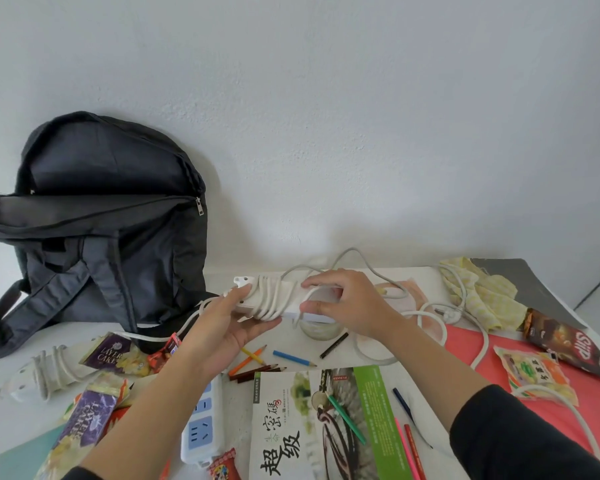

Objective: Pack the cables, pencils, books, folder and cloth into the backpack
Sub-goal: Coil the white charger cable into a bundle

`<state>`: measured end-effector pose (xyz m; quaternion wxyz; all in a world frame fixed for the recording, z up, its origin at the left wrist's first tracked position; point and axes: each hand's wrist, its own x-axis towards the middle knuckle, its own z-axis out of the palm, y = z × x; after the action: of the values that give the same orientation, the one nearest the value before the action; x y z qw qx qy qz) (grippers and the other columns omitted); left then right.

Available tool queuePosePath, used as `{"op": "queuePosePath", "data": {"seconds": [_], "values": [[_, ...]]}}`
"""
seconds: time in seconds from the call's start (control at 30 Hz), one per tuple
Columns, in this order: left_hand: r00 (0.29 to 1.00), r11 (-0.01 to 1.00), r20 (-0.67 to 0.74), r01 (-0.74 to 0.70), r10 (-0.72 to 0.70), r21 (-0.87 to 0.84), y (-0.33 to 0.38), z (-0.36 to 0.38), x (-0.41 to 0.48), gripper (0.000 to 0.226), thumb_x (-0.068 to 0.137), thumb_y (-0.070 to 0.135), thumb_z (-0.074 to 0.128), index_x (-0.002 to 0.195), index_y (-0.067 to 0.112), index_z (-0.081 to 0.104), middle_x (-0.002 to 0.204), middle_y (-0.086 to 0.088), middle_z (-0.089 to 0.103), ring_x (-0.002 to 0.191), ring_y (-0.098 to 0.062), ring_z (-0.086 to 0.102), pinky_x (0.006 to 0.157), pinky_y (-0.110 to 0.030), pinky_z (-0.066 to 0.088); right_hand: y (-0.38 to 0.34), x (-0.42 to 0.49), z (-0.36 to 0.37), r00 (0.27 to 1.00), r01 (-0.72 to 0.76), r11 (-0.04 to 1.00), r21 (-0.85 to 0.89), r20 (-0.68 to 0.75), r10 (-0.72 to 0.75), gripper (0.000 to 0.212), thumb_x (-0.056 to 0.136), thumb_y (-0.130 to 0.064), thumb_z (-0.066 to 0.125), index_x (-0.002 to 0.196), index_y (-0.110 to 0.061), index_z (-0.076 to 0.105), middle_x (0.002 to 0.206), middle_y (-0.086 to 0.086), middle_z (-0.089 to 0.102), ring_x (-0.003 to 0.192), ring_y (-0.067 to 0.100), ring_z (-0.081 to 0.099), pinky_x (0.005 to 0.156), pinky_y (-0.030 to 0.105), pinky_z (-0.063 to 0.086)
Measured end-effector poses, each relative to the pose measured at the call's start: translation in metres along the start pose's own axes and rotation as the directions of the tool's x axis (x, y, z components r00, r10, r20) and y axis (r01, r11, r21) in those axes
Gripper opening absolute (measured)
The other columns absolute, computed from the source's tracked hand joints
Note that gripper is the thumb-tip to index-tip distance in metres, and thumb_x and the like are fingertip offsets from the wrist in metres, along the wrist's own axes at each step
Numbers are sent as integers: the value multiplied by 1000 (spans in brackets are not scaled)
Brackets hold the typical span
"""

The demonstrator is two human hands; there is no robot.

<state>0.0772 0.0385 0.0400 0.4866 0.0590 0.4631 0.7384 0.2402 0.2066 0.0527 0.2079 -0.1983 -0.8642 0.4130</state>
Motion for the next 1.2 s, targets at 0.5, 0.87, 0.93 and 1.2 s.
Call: {"op": "queuePosePath", "data": {"seconds": [0.5, 0.87, 0.93, 1.2], "values": [[943, 871, 288, 6, -169, 492, 21, 17, -24, 38, 97, 26, 68, 127, 4, 66, 120, -23, 69, 103, -36, 71, 89, -52, 60, -26, 6, -13, 996, 46, 996, 79, 69, -52, 26, 64, -30, 96, 82, -17, 83, 78, -3, 78, 76, 19, 70, 73, 38, 54], [968, 956, 243, -3, -71, 293, 11, 36, -36, 40, 83, 24, 72, 117, 2, 71, 111, -21, 73, 89, -30, 74, 65, -37, 64, -14, -5, -36, 947, -256, 840, 478, 298, 118, 28, 96, -4, 61, 82, -14, 83, 78, 1, 75, 69, 7, 68, 61, 19, 52], [969, 978, 241, -5, -47, 210, 11, 42, -38, 32, 80, 23, 71, 105, 4, 78, 104, -18, 76, 85, -28, 75, 63, -35, 65, -3, -9, -31, 950, -282, 839, 465, 256, 177, 51, 98, 11, 50, 72, -27, 74, 54, -10, 63, 50, -6, 61, 55, 10, 47], [964, 979, 265, -37, -17, 199, -3, 49, -37, 47, 81, 15, 75, 127, 6, 66, 126, -18, 71, 117, -34, 69, 86, -41, 63, 18, -10, -13, 967, -254, 843, 474, 102, 234, 40, 89, 25, 43, 75, -12, 47, 65, 0, 43, 58, 8, 37, 53, 18, 32]]}}
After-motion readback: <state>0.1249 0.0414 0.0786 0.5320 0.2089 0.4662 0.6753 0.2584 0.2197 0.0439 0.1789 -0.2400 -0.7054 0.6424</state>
